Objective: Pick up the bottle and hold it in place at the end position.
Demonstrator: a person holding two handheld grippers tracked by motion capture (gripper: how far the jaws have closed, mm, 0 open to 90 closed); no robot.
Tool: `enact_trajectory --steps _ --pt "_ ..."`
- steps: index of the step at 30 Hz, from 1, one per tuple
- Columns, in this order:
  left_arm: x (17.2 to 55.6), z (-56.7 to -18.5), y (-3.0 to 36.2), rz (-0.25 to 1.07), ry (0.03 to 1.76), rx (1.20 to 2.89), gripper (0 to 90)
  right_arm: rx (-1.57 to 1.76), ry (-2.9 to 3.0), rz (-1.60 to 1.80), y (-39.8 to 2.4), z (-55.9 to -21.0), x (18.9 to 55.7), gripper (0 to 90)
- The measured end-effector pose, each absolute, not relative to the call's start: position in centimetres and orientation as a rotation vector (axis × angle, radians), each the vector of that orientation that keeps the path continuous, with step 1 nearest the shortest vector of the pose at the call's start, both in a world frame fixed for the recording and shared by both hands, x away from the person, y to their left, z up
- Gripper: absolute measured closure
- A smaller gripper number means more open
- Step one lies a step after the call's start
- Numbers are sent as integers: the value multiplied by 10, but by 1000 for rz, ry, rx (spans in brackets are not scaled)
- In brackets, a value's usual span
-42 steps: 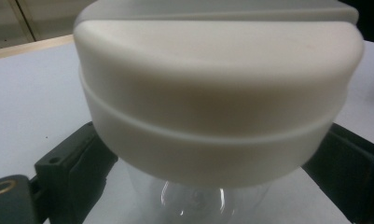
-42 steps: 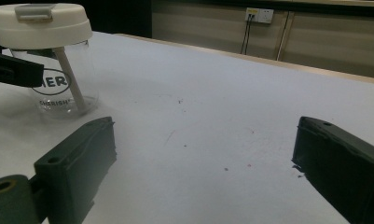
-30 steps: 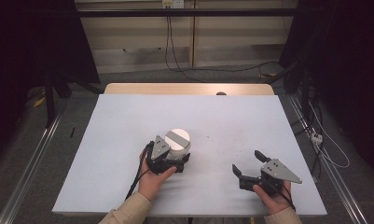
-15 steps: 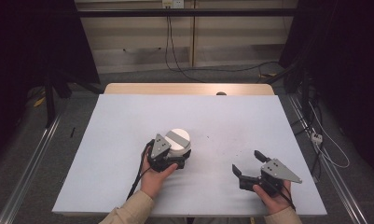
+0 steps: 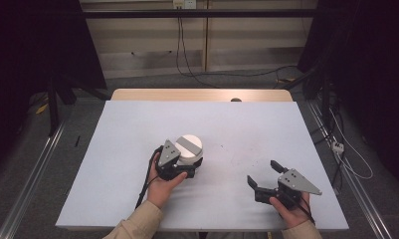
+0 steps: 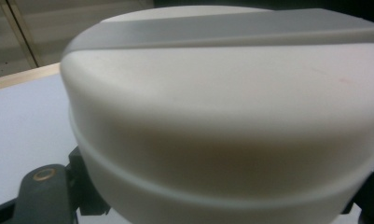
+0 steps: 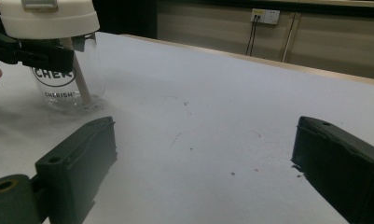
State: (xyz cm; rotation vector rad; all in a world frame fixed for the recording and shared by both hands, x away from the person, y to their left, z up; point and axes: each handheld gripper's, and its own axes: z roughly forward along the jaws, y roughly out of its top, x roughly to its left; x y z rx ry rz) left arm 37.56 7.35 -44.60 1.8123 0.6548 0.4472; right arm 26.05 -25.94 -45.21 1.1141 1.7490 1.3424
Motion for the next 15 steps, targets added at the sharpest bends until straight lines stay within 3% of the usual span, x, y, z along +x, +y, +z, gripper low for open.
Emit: enact_trajectory --steps 15 --pt "396 -429 63 399 588 1845 183 1115 1747 1348 -259 -452 261 57"
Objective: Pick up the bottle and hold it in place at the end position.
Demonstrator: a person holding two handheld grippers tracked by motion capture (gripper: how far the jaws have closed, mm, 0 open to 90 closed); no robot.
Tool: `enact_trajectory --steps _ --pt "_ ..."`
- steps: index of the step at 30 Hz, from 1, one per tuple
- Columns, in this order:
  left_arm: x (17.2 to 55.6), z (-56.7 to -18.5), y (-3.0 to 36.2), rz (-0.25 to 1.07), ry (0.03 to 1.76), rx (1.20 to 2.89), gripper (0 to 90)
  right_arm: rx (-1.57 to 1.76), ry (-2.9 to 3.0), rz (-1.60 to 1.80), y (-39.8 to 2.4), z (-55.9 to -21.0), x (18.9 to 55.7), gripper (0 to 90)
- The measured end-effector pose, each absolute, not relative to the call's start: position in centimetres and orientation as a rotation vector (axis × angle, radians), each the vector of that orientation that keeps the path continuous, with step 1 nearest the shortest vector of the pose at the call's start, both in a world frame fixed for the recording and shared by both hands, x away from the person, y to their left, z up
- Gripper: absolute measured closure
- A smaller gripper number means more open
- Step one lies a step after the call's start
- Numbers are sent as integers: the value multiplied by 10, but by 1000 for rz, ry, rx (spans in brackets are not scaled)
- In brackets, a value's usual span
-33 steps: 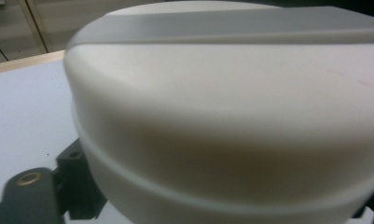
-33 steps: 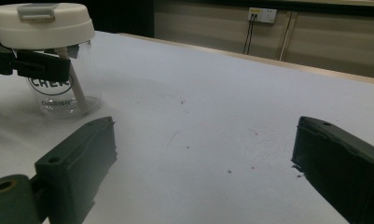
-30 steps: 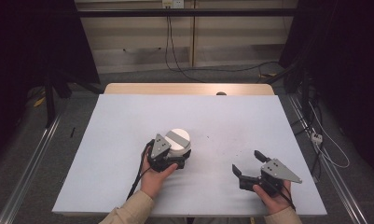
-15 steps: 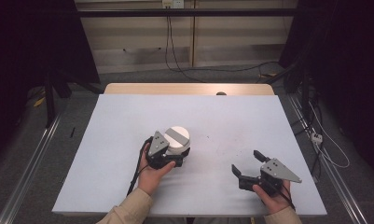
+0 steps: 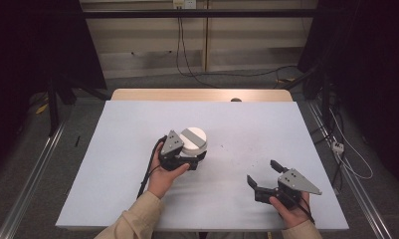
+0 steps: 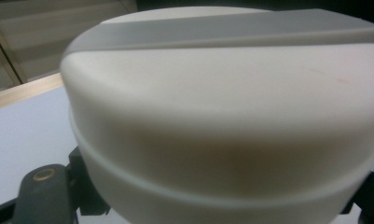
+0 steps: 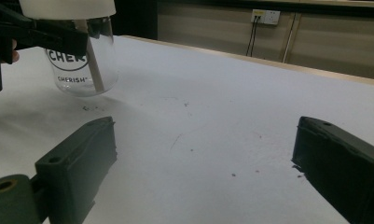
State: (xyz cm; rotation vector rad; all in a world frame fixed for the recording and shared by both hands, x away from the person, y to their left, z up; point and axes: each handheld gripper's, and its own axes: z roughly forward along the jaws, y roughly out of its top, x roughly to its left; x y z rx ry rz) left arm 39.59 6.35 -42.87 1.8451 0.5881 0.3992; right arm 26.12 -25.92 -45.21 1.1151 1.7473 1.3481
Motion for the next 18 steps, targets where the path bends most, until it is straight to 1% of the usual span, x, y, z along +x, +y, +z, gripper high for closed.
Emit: enact_trajectory --steps 18 --pt "414 -424 57 364 570 1862 183 1118 1747 1349 -259 -453 262 57"
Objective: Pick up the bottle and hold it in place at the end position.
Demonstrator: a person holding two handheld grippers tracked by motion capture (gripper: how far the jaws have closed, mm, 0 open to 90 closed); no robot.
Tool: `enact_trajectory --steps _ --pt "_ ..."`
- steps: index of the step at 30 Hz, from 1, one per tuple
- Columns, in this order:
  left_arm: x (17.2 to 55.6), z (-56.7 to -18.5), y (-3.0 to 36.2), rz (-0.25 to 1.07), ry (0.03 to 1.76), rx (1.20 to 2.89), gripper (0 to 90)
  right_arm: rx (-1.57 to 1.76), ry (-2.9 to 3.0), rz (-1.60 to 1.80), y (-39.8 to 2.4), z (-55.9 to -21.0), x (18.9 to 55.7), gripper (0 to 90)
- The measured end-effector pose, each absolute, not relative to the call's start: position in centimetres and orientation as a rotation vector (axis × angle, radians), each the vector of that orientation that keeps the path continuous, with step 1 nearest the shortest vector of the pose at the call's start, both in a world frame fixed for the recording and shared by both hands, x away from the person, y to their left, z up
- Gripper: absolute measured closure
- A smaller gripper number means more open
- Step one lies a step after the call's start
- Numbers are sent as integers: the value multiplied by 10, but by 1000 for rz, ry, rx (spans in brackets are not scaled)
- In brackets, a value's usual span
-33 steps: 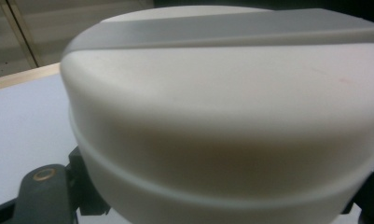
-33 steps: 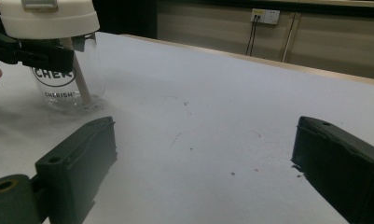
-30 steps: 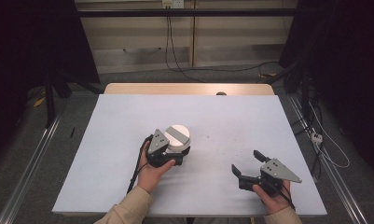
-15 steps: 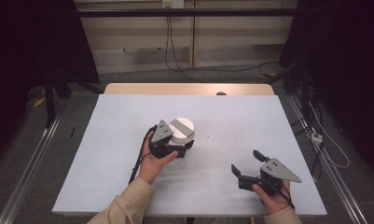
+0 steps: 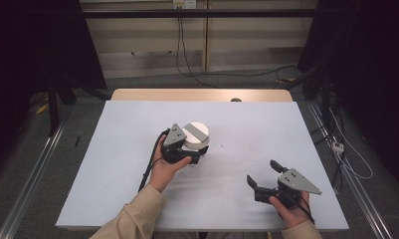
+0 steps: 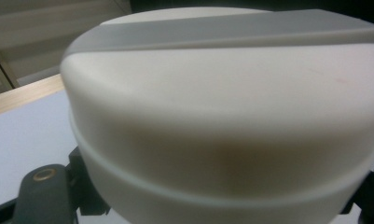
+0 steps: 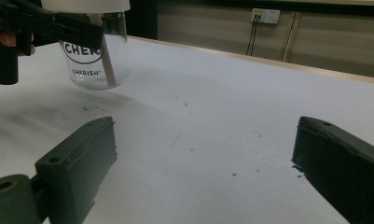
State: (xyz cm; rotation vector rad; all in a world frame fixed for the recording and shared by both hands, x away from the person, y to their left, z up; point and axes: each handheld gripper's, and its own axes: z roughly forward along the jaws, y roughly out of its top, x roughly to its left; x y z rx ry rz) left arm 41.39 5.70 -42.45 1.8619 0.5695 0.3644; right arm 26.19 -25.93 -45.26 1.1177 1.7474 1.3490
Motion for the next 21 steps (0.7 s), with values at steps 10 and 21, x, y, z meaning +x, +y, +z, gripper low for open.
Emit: enact_trajectory --steps 10,21 --pt "424 -430 56 375 592 1857 184 1117 1748 1352 -260 -453 262 57" --pt "431 -431 51 362 604 1877 184 1124 1747 1351 -260 -453 262 57"
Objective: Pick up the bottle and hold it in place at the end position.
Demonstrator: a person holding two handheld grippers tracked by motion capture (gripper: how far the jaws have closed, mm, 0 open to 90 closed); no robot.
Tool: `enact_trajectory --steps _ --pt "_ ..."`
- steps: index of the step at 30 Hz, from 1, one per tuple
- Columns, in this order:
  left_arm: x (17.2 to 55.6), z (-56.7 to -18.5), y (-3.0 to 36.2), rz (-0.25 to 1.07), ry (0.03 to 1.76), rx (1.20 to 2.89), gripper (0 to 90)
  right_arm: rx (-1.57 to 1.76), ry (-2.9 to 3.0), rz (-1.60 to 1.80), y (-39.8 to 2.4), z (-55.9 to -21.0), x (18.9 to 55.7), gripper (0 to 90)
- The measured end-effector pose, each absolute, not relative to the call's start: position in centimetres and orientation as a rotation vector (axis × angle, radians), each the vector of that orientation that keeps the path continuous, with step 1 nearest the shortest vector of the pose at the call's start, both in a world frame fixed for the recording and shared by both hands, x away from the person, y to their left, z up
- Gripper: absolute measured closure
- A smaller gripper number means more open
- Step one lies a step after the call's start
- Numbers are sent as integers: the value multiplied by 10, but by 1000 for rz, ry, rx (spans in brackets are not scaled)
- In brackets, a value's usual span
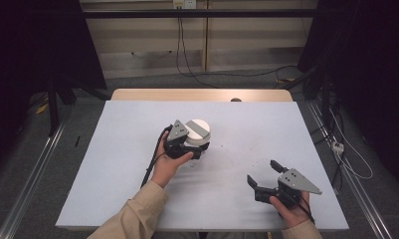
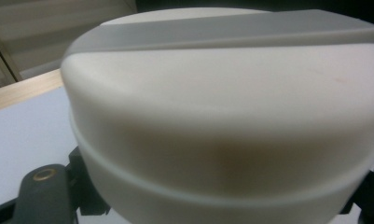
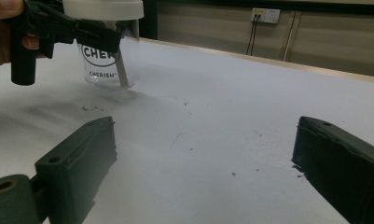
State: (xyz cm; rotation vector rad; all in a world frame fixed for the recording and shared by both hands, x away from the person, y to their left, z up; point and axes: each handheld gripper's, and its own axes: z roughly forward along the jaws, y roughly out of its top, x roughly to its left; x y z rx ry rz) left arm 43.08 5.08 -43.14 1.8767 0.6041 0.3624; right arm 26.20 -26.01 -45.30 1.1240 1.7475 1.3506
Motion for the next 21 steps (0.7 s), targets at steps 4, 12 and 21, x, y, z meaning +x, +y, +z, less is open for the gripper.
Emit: enact_trajectory --steps 4,12,21 --pt "433 -432 50 364 604 1875 183 1124 1748 1353 -260 -453 262 57" --pt "439 -434 47 365 608 1868 184 1132 1745 1357 -260 -454 262 56" --pt "446 -439 44 361 626 1878 184 1137 1743 1354 -261 -454 262 56"
